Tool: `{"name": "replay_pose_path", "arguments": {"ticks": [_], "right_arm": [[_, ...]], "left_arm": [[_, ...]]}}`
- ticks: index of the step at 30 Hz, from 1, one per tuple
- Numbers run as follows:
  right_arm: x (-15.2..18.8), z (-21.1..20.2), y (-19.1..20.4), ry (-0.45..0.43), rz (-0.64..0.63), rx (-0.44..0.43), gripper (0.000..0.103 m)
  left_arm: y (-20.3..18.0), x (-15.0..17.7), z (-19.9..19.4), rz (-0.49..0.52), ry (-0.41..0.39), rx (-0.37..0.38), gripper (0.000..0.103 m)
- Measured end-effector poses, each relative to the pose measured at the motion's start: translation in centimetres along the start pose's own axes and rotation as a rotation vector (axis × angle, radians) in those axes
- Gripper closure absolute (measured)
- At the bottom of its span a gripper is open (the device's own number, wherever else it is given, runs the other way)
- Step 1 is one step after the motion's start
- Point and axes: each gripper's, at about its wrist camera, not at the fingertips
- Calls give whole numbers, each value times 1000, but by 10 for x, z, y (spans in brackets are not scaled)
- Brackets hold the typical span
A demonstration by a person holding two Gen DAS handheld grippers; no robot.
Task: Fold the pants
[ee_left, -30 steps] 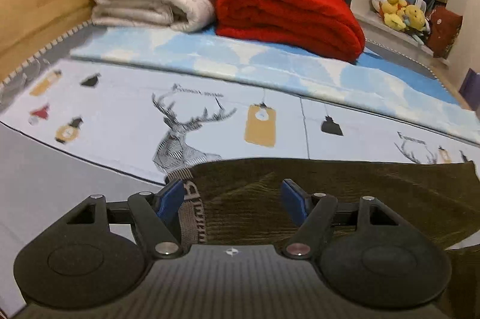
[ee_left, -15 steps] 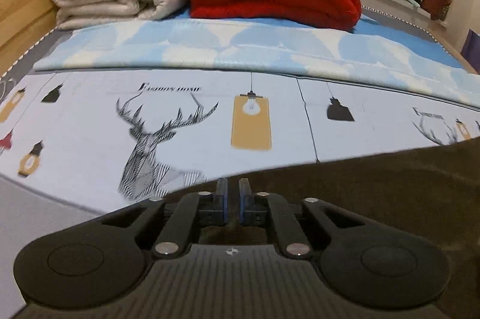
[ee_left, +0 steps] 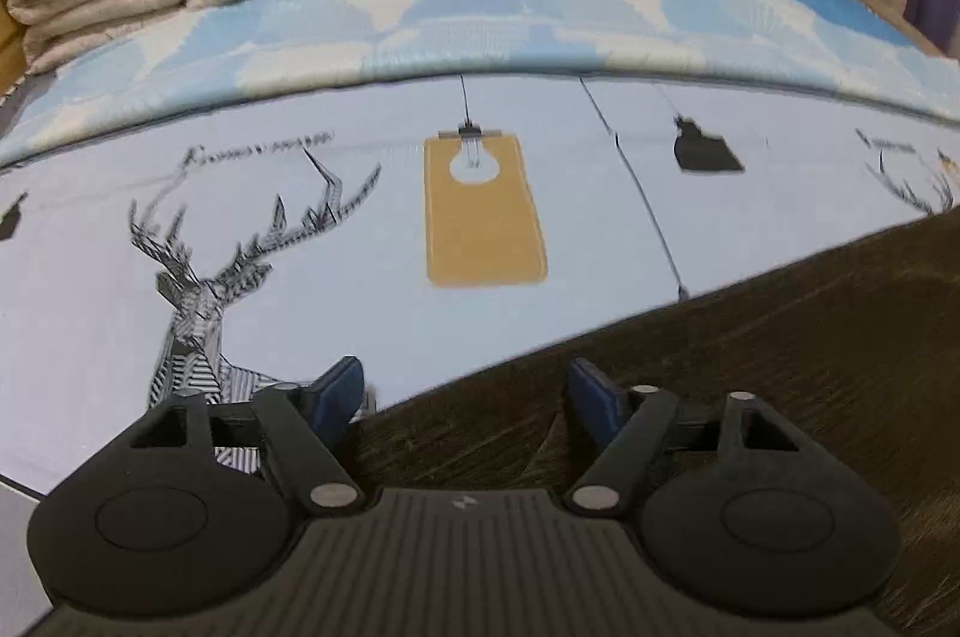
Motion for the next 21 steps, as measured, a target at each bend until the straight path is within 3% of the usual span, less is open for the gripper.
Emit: {"name": "replay_pose_path", "arguments": {"ticks": [2, 3, 4, 9, 14, 18, 21], "right_arm": [[0, 1, -6, 2, 2, 9, 96], [0, 1, -9, 3, 3, 14, 96], [0, 2, -11, 4, 5, 19, 96], [1, 2, -21, 2, -8, 43, 96], [3, 4, -45, 28, 62, 89, 96], [8, 1, -56, 54, 127, 98, 96], [13, -4, -56, 62, 150, 96, 96]], "left_arm": [[-4, 4, 5, 27, 11, 25, 54], [-7, 4, 5, 42, 9, 34, 78], [-11, 3, 5, 63, 20, 40, 94], [-37, -2, -26, 150, 12, -17, 101], [-68, 7, -105, 252, -34, 9, 101], [-101, 48, -181, 298, -25, 79, 101], [-128, 99, -221, 327, 29, 152, 101]]}}
Point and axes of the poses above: each gripper's, at about its wrist camera, not at the fingertips, and z roughly the way its jaws point, y to its left, x to its underside, and after that the axes turned 8 degrees about x, right-handed
